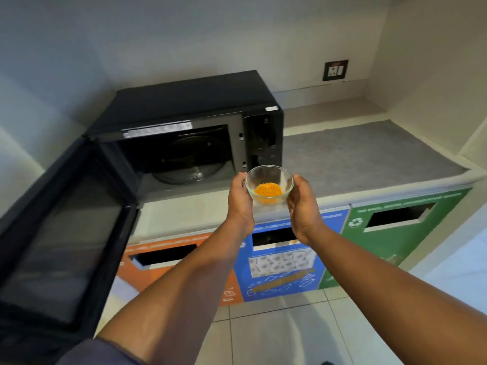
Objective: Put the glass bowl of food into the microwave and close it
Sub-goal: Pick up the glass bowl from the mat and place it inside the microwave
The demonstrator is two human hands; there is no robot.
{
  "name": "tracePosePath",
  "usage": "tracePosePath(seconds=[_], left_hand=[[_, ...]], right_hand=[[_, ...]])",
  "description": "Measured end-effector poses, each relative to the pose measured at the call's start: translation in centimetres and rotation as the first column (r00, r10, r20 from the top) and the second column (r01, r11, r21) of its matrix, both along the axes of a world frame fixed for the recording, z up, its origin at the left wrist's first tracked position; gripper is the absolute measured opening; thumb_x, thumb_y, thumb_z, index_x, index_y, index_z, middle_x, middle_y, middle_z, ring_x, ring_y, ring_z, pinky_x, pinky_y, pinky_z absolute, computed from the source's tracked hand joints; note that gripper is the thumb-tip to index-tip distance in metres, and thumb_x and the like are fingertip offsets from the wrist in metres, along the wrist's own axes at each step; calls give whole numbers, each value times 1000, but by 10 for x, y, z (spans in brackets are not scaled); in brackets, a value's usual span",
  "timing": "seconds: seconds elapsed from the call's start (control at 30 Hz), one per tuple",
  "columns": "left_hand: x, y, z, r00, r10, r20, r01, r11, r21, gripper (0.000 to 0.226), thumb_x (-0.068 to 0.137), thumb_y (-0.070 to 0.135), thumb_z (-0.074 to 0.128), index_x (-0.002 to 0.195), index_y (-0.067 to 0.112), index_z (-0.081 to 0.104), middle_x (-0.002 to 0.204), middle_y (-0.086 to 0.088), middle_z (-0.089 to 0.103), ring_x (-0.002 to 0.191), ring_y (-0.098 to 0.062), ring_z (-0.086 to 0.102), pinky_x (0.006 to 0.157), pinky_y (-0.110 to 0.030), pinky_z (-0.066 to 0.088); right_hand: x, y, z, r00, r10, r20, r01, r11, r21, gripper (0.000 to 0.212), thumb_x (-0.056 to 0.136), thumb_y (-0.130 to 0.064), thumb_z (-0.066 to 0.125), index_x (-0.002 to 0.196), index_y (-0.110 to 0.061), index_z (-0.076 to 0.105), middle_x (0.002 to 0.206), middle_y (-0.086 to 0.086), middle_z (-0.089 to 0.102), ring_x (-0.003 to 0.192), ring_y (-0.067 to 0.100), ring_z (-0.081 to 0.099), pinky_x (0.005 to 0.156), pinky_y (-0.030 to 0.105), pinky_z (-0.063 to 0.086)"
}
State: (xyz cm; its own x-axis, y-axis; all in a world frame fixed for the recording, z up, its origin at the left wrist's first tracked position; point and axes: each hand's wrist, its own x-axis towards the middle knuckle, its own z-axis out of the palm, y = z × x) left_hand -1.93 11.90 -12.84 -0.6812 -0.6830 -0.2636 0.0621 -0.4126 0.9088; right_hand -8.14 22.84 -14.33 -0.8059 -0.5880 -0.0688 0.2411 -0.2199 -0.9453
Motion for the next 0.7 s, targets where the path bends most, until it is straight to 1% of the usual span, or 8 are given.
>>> tracePosePath(seconds=[0.1,0.2,0.27,0.33,0.4,0.53,0.6,0.7], left_hand=[[40,-18,7,998,65,-24,-66,998,-12,36,102,39,43,78,23,65,82,1,67,92,-17,59,87,-31,47],[70,-55,5,988,151,-38,-151,989,-7,37,103,39,41,80,23,66,84,1,67,94,-17,59,94,-34,47],[78,-69,1,982,181,-50,-182,983,-5,39,105,37,40,81,23,67,80,4,69,91,-14,62,90,-30,48],[84,-73,2,980,188,-62,-188,982,2,37,105,36,39,84,23,67,81,5,70,89,-12,63,88,-28,48],[87,-86,0,978,197,-70,-195,980,27,34,106,35,38,91,23,67,87,3,71,91,-11,65,86,-25,49],[79,-137,-17,966,244,-84,-244,970,14,30,106,33,41,93,23,66,82,9,74,78,-2,69,65,-14,52],[73,-158,-23,962,256,-94,-258,966,-13,30,105,32,41,91,23,66,77,11,75,82,-5,66,72,-17,51],[55,-194,-28,953,280,-115,-285,958,-31,31,106,31,41,91,24,67,71,15,76,87,-7,66,81,-22,50]], right_hand=[[28,-27,-2,999,40,8,-40,999,-2,37,104,-46,38,105,-28,70,103,-2,74,117,18,62,111,38,39],[56,-66,-6,994,113,2,-113,994,14,40,105,-45,37,119,-21,66,112,1,73,122,18,61,110,34,41],[64,-80,-8,991,135,4,-135,991,18,44,105,-47,37,126,-19,64,121,5,72,125,18,59,112,36,40],[65,-89,-13,988,152,28,-152,988,11,42,104,-47,38,123,-21,65,119,3,73,128,19,57,116,41,37],[64,-103,-11,982,186,26,-185,983,-4,37,105,-44,37,113,-24,68,106,-4,76,122,17,60,115,40,38],[51,-154,-18,970,243,0,-243,969,-41,40,107,-40,35,108,-20,69,95,-4,77,103,10,66,103,34,44],[42,-175,-24,967,254,-4,-254,966,-45,40,107,-40,34,104,-22,70,91,-7,77,98,7,66,101,33,42],[23,-213,-32,957,289,-22,-289,957,-16,42,106,-43,34,111,-25,71,101,-7,78,112,13,62,108,37,37]])
